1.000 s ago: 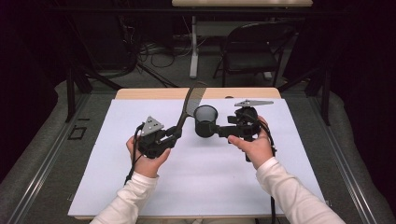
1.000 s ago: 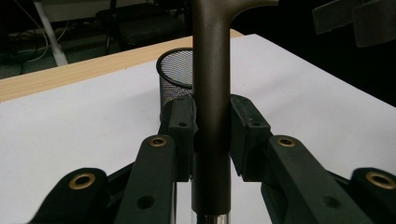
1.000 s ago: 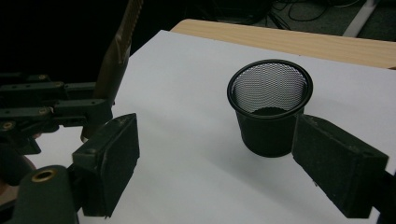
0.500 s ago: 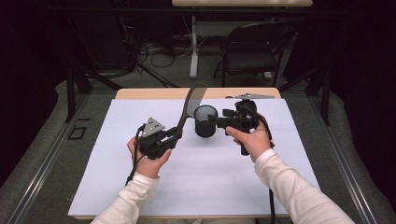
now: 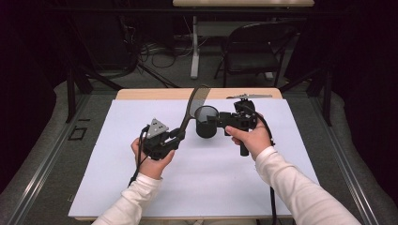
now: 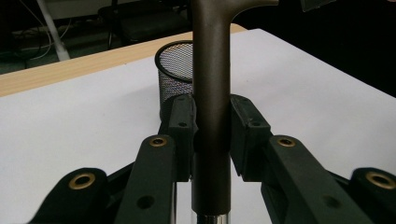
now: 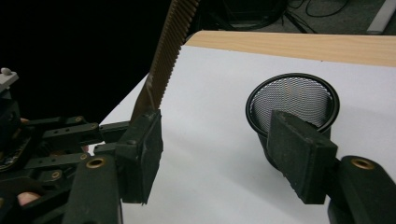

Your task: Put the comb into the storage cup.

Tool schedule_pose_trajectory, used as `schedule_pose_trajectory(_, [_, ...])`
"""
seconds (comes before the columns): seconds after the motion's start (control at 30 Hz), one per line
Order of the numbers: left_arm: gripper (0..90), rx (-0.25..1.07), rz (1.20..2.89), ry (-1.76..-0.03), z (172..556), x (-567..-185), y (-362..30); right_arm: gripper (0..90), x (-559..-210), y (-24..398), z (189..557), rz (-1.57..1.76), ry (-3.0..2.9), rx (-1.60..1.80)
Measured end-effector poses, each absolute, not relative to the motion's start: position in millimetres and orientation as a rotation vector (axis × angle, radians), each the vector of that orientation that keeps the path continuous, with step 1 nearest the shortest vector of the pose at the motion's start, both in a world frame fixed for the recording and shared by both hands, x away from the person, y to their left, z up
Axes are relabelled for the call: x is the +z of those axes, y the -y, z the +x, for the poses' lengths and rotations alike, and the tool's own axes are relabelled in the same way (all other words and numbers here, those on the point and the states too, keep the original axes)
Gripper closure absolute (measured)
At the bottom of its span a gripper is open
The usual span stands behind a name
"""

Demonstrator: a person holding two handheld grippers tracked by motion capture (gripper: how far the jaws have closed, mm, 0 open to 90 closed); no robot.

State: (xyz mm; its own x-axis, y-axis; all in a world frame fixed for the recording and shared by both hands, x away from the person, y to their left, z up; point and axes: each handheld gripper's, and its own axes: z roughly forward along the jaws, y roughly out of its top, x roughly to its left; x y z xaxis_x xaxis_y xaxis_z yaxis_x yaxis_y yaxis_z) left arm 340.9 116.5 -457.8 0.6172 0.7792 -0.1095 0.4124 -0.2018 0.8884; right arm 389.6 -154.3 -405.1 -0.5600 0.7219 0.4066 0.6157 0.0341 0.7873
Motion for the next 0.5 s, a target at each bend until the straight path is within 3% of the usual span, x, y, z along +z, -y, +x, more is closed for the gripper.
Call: schedule_pose_trajectory(0.5, [72.5, 0.442, 1.842, -0.946, 338.0, -463.4, -111.0, 39.5, -406.8, 154.2, 393.8, 1.444, -2.162, 1.619])
